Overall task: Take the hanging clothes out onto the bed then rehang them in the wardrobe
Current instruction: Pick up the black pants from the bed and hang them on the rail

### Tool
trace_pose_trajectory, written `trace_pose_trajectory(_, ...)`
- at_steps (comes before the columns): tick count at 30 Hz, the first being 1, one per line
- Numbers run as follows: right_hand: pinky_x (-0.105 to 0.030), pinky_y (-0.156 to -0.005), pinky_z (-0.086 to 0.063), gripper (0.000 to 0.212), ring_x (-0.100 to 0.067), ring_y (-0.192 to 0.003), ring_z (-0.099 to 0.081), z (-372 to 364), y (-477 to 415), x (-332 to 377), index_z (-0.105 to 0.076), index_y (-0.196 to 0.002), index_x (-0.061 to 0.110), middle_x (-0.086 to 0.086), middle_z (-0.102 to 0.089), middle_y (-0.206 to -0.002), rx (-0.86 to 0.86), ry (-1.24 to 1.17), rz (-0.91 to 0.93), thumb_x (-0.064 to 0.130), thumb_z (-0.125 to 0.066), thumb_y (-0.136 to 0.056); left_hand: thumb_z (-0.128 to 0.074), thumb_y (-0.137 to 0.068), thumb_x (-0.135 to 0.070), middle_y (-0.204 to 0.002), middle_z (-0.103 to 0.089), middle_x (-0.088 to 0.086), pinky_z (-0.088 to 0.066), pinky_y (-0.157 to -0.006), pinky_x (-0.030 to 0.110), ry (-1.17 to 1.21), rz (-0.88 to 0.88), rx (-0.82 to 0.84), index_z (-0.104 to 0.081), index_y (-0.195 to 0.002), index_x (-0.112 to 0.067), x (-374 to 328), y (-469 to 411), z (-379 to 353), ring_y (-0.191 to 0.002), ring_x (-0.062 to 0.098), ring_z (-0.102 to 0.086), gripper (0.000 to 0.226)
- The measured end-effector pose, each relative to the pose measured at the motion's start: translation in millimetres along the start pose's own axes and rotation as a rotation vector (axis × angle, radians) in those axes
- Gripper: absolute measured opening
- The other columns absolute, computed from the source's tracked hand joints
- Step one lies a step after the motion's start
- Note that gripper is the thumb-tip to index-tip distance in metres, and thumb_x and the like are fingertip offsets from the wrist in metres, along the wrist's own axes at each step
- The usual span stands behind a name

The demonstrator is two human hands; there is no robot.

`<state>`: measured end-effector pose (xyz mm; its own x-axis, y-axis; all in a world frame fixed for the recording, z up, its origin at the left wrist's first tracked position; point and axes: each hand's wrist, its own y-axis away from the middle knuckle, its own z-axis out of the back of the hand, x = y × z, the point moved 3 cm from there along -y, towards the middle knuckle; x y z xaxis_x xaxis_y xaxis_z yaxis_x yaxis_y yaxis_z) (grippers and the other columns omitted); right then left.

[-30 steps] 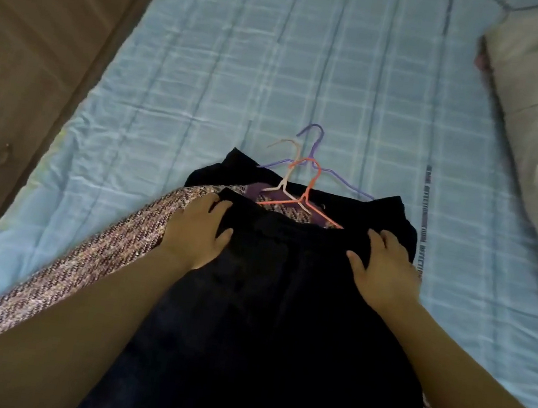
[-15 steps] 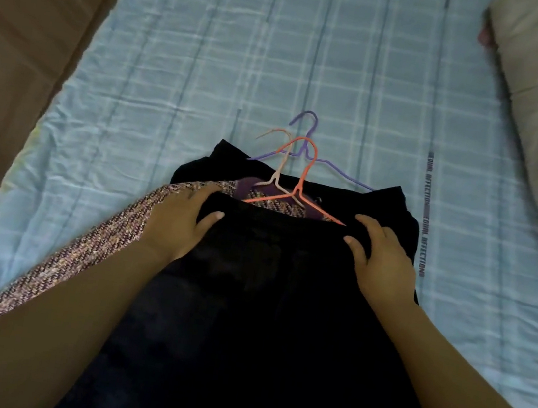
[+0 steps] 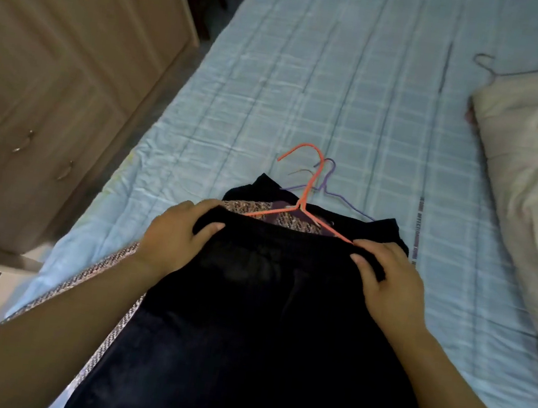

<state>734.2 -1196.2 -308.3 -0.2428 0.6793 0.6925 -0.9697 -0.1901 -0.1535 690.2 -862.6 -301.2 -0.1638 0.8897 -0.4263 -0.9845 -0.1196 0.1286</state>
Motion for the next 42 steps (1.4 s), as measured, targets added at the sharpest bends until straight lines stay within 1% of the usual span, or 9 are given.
trace_pose_trajectory(9,-0.02,-0.066,-0.046,0.018,-0.006,-0.085,-0.058,30.6,48.6,94.7,-0.064,-0.105,0.037,0.013,-0.059,-0.093,0.035,-0.129,0.143,0.031,-0.059,-0.088,-0.036,-0.079,-0.069,-0.102,-0.064,-0.004,-0.04,-0.084,0.023,0.062,0.059,-0.132,-0.052,-0.128,-0.038,12.1,114.2,82.9,-0.099,0.014,-0.059,0.061)
trace_pose_trajectory(12,-0.029,-0.072,-0.05,0.019,-0.011,-0.088,-0.061,17.8,66.4,139.6,-0.065,-0.104,0.035,0.011,-0.062,-0.095,0.089,-0.165,0.221,0.033,-0.057,-0.086,-0.038,-0.08,-0.068,-0.106,-0.064,-0.005,-0.042,-0.088,0.027,0.075,0.131,-0.178,-0.051,-0.128,-0.039,35.4,169.0,110.5,-0.103,0.014,-0.058,0.058)
trace_pose_trajectory(15,-0.022,-0.077,-0.046,0.017,-0.009,-0.091,-0.06,-1.9,89.4,193.6,-0.067,-0.102,0.031,0.01,-0.065,-0.098,0.147,-0.186,0.32,0.029,-0.061,-0.087,-0.048,-0.081,-0.06,-0.115,-0.064,-0.006,-0.044,-0.092,0.032,0.103,0.217,-0.242,-0.054,-0.126,-0.038,67.8,235.5,137.0,-0.108,0.015,-0.057,0.051)
trace_pose_trajectory(19,-0.029,-0.062,-0.05,0.015,-0.008,-0.085,-0.06,-41.6,135.7,272.4,-0.062,-0.099,0.036,0.014,-0.062,-0.096,0.268,-0.206,0.457,0.037,-0.055,-0.085,-0.059,-0.085,-0.048,-0.117,-0.063,-0.01,-0.044,-0.094,0.032,0.132,0.362,-0.324,-0.055,-0.122,-0.04,121.3,342.7,156.0,-0.11,0.016,-0.058,0.038)
trace_pose_trajectory(23,-0.017,-0.055,-0.043,0.014,-0.002,-0.084,-0.056,-82.0,190.1,357.0,-0.061,-0.098,0.037,0.017,-0.062,-0.095,0.334,-0.207,0.611,0.033,-0.059,-0.085,-0.063,-0.089,-0.028,-0.115,-0.062,-0.004,-0.039,-0.085,0.026,0.198,0.513,-0.476,-0.056,-0.123,-0.033,165.5,453.6,167.7,-0.107,0.019,-0.057,0.036)
trace_pose_trajectory(29,-0.021,-0.055,-0.046,0.02,-0.001,-0.085,-0.057,-135.0,267.0,486.8,-0.061,-0.096,0.042,0.021,-0.062,-0.094,0.419,-0.286,0.767,0.025,-0.063,-0.086,-0.065,-0.085,-0.035,-0.118,-0.062,-0.002,-0.038,-0.092,0.026,0.166,0.619,-0.719,-0.056,-0.125,-0.029,237.2,596.7,219.3,-0.112,0.017,-0.055,0.041)
trace_pose_trajectory(34,-0.016,-0.058,-0.044,0.02,0.004,-0.088,-0.056,-164.6,302.5,590.8,-0.065,-0.093,0.037,0.02,-0.064,-0.093,0.518,-0.37,0.882,0.02,-0.066,-0.084,-0.062,-0.087,-0.036,-0.111,-0.061,-0.002,-0.042,-0.094,0.036,0.063,0.642,-0.893,-0.051,-0.127,-0.033,285.2,669.6,288.1,-0.109,0.02,-0.054,0.041)
trace_pose_trajectory(39,-0.011,-0.082,-0.045,0.019,0.005,-0.096,-0.059,-195.8,313.4,657.3,-0.07,-0.1,0.023,0.018,-0.067,-0.098,0.593,-0.449,0.979,0.014,-0.066,-0.084,-0.061,-0.088,-0.034,-0.091,-0.053,-0.005,-0.042,-0.086,0.035,-0.072,0.628,-0.983,-0.051,-0.129,-0.033,316.8,699.3,356.4,-0.098,0.018,-0.052,0.043)
trace_pose_trajectory(42,-0.007,-0.083,-0.042,0.022,0.008,-0.096,-0.059,-224.2,319.7,702.7,-0.07,-0.103,0.025,0.023,-0.064,-0.105,0.571,-0.555,1.002,0.017,-0.066,-0.083,-0.06,-0.088,-0.035,-0.09,-0.051,-0.007,-0.042,-0.085,0.034,-0.139,0.638,-1.006,-0.049,-0.131,-0.035,348.1,709.4,398.3,-0.095,0.017,-0.051,0.044)
